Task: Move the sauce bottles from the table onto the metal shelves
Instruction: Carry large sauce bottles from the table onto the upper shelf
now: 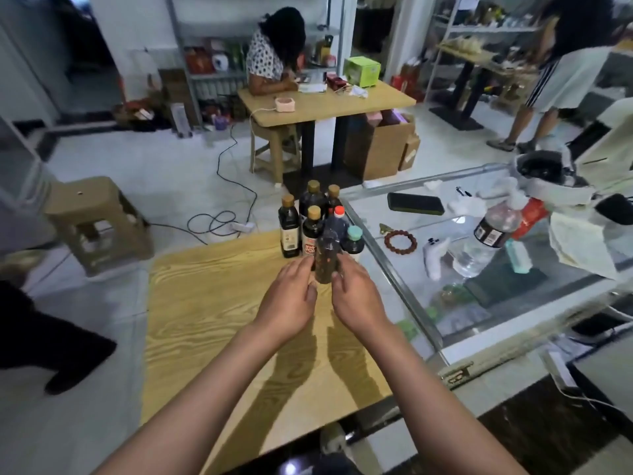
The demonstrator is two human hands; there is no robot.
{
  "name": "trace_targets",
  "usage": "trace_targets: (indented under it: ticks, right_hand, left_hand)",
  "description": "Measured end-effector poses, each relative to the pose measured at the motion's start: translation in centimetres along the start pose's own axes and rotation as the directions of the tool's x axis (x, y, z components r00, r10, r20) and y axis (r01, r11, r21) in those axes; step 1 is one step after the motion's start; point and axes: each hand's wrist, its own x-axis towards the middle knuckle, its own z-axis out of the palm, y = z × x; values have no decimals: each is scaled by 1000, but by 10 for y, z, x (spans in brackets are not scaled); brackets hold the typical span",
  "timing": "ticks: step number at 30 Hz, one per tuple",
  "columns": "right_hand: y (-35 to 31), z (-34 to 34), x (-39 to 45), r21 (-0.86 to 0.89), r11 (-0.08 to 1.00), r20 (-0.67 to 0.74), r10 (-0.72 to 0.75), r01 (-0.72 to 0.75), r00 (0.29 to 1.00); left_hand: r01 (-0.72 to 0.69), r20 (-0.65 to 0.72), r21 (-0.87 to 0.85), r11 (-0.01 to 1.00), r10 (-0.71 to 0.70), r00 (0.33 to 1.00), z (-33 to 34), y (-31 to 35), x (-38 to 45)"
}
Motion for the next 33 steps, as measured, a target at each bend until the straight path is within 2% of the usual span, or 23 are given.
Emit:
trace_targets:
  ticks: [7, 11, 14, 17, 19, 21, 23, 26, 29, 33]
  right_hand:
    - [68, -14, 88, 100, 989, -27, 115, -112, 993]
    - [96, -12, 136, 143, 979, -7, 146, -144, 989]
    - [107, -7, 162, 139, 980, 35, 142, -145, 989]
    - [116, 5, 181, 126, 981, 116, 135, -149, 984]
    - [121, 13, 186, 113, 982, 135, 136, -151, 982]
    - [126, 20, 189, 92, 985, 138, 131, -144, 982]
    - [131, 22, 191, 97, 985, 129, 131, -144, 983]
    - [141, 21, 198, 216, 958, 137, 161, -188, 977]
    - [148, 15, 202, 323, 914, 223, 178, -245, 959]
    - [152, 6, 203, 396, 877, 361, 123, -272, 924]
  left_hand:
    - [136, 23, -55, 989, -134, 991, 43, 11, 98]
    - [168, 35, 27, 986, -168, 985, 71, 6, 152]
    - [172, 109, 169, 970, -192, 975, 86, -4, 177]
    - [150, 231, 383, 912, -252, 940, 97, -13, 188]
    - [125, 250, 444, 887, -257, 933, 102, -18, 190]
    - [127, 229, 457, 880, -254, 940, 105, -21, 193]
    - [152, 209, 399, 904, -251, 945, 104, -21, 196]
    - [115, 191, 415, 903, -210, 959, 101, -19, 202]
    - [98, 180, 475, 874, -206, 962, 98, -15, 203]
    - [76, 189, 509, 858, -197, 962, 96, -20, 201]
